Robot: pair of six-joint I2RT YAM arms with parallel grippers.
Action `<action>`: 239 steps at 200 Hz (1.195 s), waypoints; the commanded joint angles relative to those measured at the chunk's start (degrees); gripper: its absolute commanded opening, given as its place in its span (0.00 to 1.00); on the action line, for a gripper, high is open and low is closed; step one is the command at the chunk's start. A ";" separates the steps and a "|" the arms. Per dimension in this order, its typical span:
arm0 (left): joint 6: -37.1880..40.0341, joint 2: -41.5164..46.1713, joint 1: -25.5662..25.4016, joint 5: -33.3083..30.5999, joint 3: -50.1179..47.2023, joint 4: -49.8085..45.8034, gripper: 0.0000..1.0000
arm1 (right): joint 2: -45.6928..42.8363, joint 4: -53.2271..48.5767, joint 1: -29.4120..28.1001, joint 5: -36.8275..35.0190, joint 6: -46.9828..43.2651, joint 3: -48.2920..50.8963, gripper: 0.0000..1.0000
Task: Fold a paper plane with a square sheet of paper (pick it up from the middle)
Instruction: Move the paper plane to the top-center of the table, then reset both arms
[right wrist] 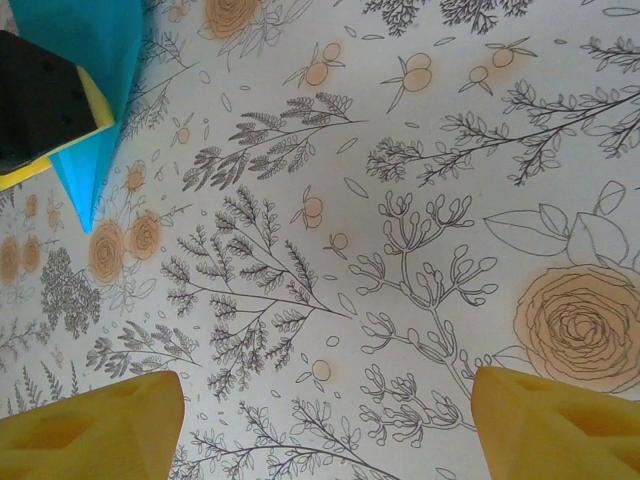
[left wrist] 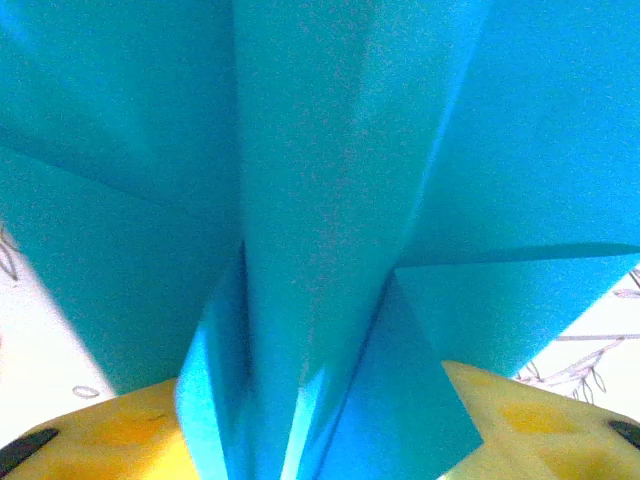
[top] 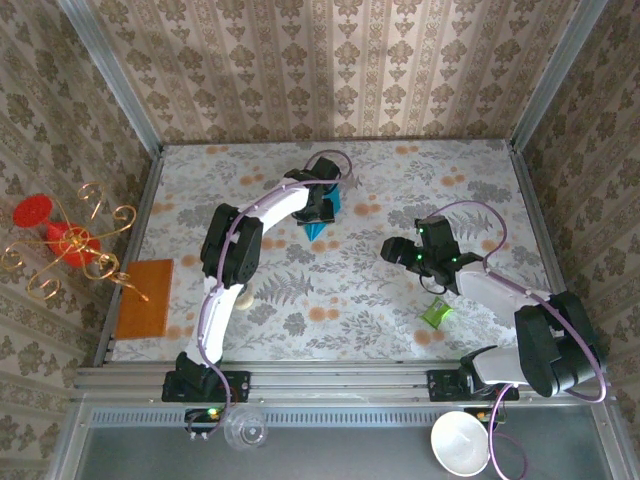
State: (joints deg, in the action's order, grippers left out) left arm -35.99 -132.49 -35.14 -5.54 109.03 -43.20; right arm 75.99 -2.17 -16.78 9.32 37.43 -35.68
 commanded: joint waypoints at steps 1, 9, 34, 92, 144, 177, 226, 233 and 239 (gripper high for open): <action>1.20 8.00 0.42 0.92 0.88 -2.95 0.60 | -1.63 -5.02 0.84 -2.72 -1.99 -3.59 0.79; 1.51 10.00 0.50 1.21 0.63 -3.20 0.61 | -2.33 -6.53 1.24 -3.80 -2.80 -4.46 0.79; 2.26 17.02 0.76 1.76 -3.45 -1.34 0.65 | -5.56 -10.90 2.65 -7.58 -5.25 -7.22 0.81; 10.24 40.55 2.92 -9.28 -26.33 10.94 0.89 | -13.53 -15.41 5.20 -16.28 -11.76 -12.89 0.92; 18.17 61.64 8.56 -17.99 -51.44 22.66 1.00 | -16.57 -12.29 6.01 -26.82 -13.42 -11.49 1.00; 19.88 70.78 16.73 -16.61 -62.45 28.15 1.00 | -16.57 -9.06 6.57 -30.59 -13.43 -8.43 1.00; 20.13 70.26 28.24 -9.23 -68.16 36.11 1.00 | -16.33 0.92 7.06 -32.23 -15.73 -1.93 1.00; 21.01 69.12 28.73 -9.14 -68.29 36.74 1.00 | -16.03 2.43 7.15 -32.65 -16.30 -0.86 1.00; 22.24 68.32 28.85 -9.53 -68.69 37.79 1.00 | -15.67 3.97 7.19 -33.11 -16.93 0.00 1.00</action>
State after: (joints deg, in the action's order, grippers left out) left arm -17.52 -61.34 -7.62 -17.91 41.74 -11.55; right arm 60.05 -6.02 -10.00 -19.84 23.38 -38.28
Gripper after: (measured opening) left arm 0.999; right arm 0.999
